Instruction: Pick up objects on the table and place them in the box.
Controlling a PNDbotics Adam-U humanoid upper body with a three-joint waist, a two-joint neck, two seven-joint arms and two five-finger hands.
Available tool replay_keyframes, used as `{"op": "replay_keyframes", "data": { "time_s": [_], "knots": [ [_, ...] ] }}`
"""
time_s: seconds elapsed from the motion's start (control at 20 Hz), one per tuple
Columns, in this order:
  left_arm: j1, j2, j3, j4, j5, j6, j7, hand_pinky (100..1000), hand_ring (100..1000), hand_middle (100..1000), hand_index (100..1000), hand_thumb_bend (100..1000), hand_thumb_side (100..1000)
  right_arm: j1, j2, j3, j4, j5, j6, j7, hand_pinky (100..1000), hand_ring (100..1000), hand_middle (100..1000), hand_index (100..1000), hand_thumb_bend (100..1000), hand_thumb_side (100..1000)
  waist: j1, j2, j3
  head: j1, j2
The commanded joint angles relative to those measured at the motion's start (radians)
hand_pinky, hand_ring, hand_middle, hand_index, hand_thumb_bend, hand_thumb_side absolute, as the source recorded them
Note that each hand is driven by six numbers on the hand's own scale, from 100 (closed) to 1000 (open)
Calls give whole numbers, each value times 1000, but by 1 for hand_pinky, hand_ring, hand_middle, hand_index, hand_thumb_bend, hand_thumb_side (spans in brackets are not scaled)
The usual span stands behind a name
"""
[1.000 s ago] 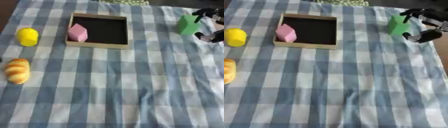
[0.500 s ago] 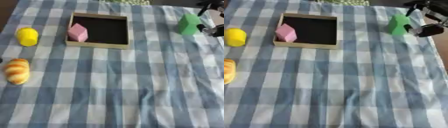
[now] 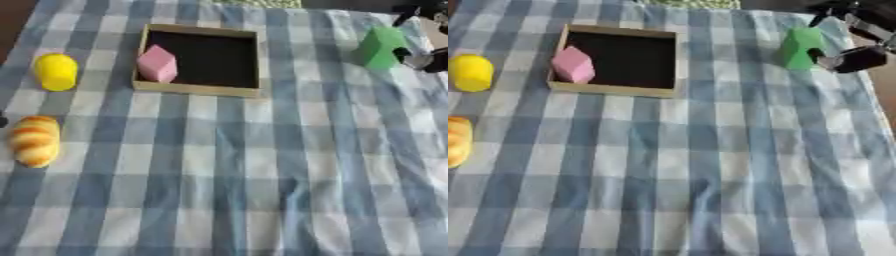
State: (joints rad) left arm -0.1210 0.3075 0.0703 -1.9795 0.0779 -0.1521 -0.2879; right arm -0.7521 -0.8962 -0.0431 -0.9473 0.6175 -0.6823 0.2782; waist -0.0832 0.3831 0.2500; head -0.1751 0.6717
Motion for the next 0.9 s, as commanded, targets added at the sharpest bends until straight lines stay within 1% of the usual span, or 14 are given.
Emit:
{"op": "replay_keyframes", "data": {
  "time_s": [0.05,0.3,0.45,0.6,0.65,0.9],
  "knots": [
    [-7,7,1,-18,-1,-3,-4,1000,848,790,837,100,548,-22,-24,-11,4,13,-13,12,1000,1000,809,1000,192,424,-5,-2,2,-3,-17],
    [-8,6,0,-16,-2,-3,-8,1000,850,791,837,100,549,-33,-17,-19,11,16,-22,1,1000,1000,793,1000,188,408,-4,2,3,-5,-20],
    [-8,5,-1,-15,-4,-3,-9,1000,850,792,837,100,550,-34,-14,-20,10,8,-28,-14,1000,1000,830,1000,174,398,-4,4,2,-5,-22],
    [-8,5,-1,-15,-5,-3,-10,1000,851,792,837,100,550,-34,-14,-20,8,4,-32,-22,1000,1000,835,1000,173,398,-5,6,1,-5,-22],
    [-8,5,-1,-15,-6,-3,-10,1000,851,793,837,100,551,-33,-14,-21,6,3,-33,-25,1000,1000,849,1000,177,398,-5,6,1,-5,-22],
    [-8,3,-1,-14,-9,-2,-12,1000,852,794,837,100,551,-30,-17,-28,-1,8,-21,-46,1000,1000,849,1000,191,404,-6,9,0,-4,-23]
  ]
}}
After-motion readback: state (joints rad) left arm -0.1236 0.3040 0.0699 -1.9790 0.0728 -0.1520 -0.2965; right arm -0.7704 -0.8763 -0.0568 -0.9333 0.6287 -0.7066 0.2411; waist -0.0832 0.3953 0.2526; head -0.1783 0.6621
